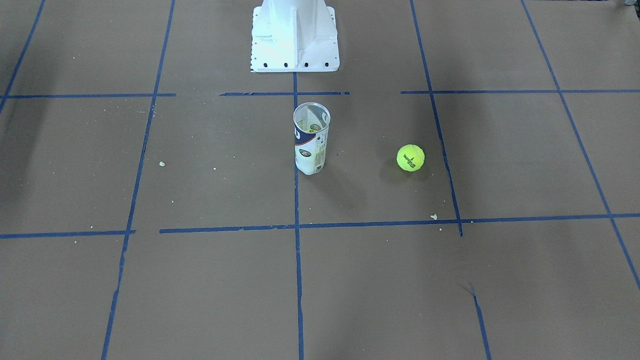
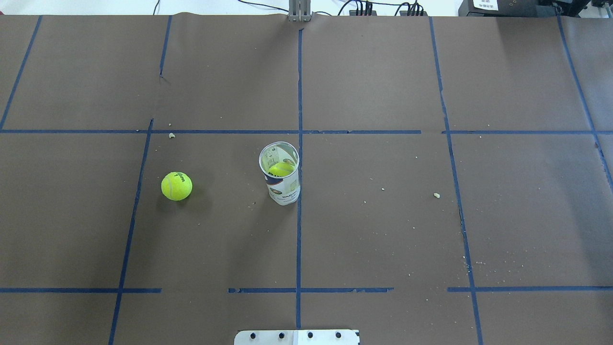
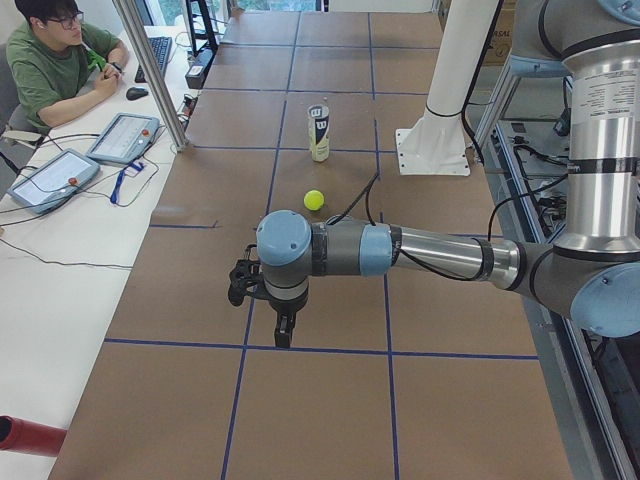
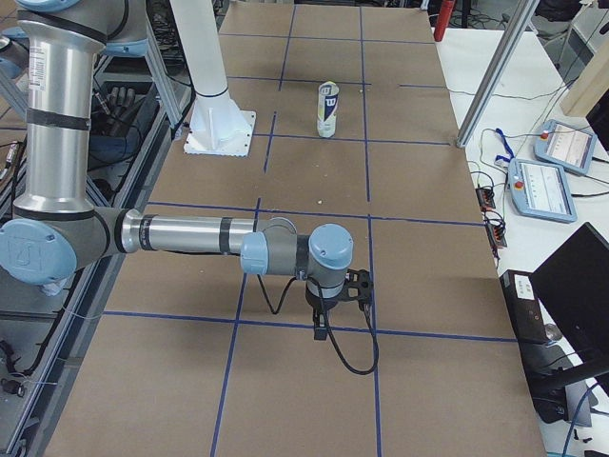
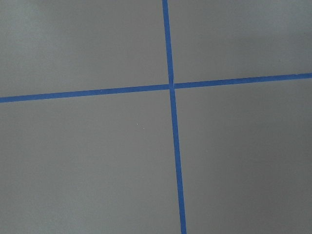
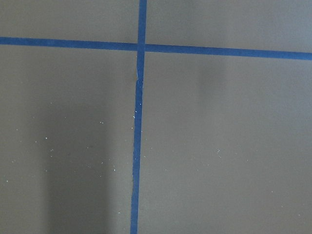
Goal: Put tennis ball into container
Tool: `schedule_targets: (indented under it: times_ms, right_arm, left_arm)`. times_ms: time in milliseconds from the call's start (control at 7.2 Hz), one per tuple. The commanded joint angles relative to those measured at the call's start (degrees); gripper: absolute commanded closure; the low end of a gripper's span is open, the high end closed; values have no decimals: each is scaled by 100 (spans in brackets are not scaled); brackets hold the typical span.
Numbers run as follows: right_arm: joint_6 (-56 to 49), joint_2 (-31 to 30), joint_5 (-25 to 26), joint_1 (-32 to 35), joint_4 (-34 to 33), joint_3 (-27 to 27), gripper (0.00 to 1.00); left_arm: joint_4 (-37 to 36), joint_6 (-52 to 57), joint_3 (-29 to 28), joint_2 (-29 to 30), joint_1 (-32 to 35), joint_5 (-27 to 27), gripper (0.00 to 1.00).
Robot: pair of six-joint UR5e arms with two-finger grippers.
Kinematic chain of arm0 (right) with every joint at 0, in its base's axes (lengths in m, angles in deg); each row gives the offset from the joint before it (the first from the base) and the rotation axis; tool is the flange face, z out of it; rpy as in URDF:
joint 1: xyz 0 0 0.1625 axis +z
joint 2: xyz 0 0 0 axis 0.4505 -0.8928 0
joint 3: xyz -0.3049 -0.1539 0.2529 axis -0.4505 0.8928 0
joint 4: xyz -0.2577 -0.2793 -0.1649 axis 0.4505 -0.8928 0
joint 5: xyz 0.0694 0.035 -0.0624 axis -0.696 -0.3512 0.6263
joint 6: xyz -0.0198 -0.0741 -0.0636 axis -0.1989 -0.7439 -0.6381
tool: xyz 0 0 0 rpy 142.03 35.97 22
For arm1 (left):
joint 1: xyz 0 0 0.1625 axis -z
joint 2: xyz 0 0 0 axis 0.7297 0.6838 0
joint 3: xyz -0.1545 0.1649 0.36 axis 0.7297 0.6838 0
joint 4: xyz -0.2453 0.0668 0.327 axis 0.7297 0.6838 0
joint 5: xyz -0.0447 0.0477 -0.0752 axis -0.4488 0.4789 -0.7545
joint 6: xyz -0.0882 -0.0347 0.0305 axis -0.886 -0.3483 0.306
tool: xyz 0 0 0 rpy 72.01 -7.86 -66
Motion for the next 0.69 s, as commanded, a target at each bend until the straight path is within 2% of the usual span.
schedule_targets:
  times_ms: [0, 278, 556]
  right_arm:
    - [0, -7, 0, 0, 4, -9, 0]
    - [0, 2, 0, 0, 4, 0, 0]
    - [0, 2, 0, 0, -4, 0, 0]
  left_arm:
    - [0, 0, 3, 9, -9, 0, 0]
    - [0, 0, 29, 9, -9, 9, 0]
    - [18, -44, -93, 437, -18, -9, 0]
